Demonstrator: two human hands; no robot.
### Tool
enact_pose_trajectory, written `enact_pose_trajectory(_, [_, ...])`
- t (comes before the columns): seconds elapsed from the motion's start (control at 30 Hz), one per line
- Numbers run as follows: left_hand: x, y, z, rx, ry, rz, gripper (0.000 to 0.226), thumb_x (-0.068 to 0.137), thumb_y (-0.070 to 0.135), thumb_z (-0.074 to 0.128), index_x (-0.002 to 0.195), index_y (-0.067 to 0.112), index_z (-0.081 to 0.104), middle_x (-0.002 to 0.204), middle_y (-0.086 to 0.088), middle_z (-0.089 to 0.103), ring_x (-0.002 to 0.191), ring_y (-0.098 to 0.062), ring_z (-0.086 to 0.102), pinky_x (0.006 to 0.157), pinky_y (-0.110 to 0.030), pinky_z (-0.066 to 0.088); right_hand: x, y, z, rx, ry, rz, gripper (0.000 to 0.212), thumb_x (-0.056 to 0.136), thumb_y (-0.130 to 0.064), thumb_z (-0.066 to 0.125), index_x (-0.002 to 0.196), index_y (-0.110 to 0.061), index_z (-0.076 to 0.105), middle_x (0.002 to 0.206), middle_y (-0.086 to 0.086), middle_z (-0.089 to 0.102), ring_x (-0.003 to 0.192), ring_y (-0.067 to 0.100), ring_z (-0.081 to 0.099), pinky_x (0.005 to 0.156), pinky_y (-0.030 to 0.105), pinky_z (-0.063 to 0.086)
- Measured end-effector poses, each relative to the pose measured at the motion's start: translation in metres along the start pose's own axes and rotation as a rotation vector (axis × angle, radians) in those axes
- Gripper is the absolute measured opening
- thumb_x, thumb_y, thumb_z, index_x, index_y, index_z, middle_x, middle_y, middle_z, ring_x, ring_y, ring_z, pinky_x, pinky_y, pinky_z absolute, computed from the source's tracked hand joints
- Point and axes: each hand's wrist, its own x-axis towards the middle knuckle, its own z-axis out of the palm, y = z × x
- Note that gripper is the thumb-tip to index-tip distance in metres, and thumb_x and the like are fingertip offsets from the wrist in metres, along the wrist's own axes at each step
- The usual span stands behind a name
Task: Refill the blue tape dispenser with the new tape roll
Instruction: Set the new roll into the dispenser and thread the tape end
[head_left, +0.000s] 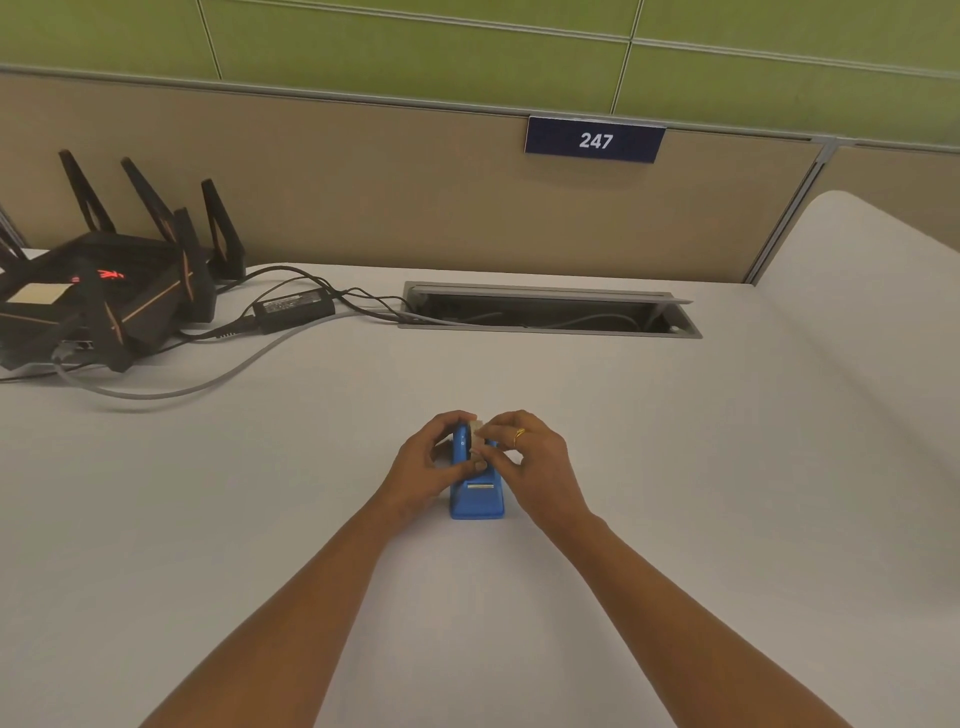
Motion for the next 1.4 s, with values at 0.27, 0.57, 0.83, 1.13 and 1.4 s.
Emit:
enact_pose_trajectory(0.27, [0.0,0.0,0.001,-0.014,0.012,0.002,0.047,0.073,0.006,0.071,0.101,0.039,0.051,0.112,0.017,0.055,0.114,-0.014,0.051,0.102,-0.035,0.042,0.0,-0.005,0.002,-0.072,-0.009,-0.045,0.018,0.08,-0.009,0.057,0.088,0.002,0.069,0.087,0.019,0.068,0.079,0.03,0.063,0.083,0.002,0.033])
enact_pose_trajectory(0.57, [0.0,0.001,0.002,-0.017,0.004,0.009,0.049,0.072,0.005,0.071,0.102,0.038,0.05,0.112,0.015,0.054,0.116,-0.017,0.049,0.101,-0.032,0.041,-0.001,-0.006,0.004,-0.026,-0.035,0.037,0.016,0.092,-0.007,0.047,0.097,0.0,0.06,0.094,0.009,0.056,0.079,0.004,0.048,0.07,-0.001,0.033])
enact_pose_trajectory(0.83, [0.001,-0.001,0.001,-0.021,-0.013,0.043,0.048,0.067,0.015,0.073,0.1,0.041,0.05,0.113,0.017,0.055,0.115,-0.017,0.051,0.096,-0.024,0.042,-0.002,-0.009,0.008,0.1,-0.032,0.205,0.014,0.093,-0.008,0.043,0.095,-0.001,0.054,0.089,-0.002,0.047,0.074,-0.008,0.049,0.062,-0.002,0.035])
enact_pose_trajectory(1.13, [0.0,0.001,0.002,-0.052,-0.012,0.04,0.052,0.072,-0.001,0.069,0.099,0.04,0.049,0.11,0.018,0.054,0.105,-0.006,0.052,0.076,-0.006,0.047,-0.008,-0.015,-0.005,-0.302,-0.133,-0.17,0.016,0.083,-0.001,0.056,0.098,-0.001,0.06,0.1,0.016,0.062,0.089,0.028,0.057,0.068,0.035,0.051])
enact_pose_trajectory(1.4, [0.0,0.0,0.002,-0.059,-0.017,0.065,0.051,0.072,0.001,0.07,0.099,0.038,0.05,0.109,0.017,0.056,0.109,-0.009,0.053,0.085,-0.014,0.048,-0.007,-0.012,-0.006,-0.419,-0.063,-0.337,0.021,0.064,-0.005,0.078,0.071,-0.009,0.059,0.065,0.006,0.065,0.059,0.021,0.06,0.05,0.012,0.033])
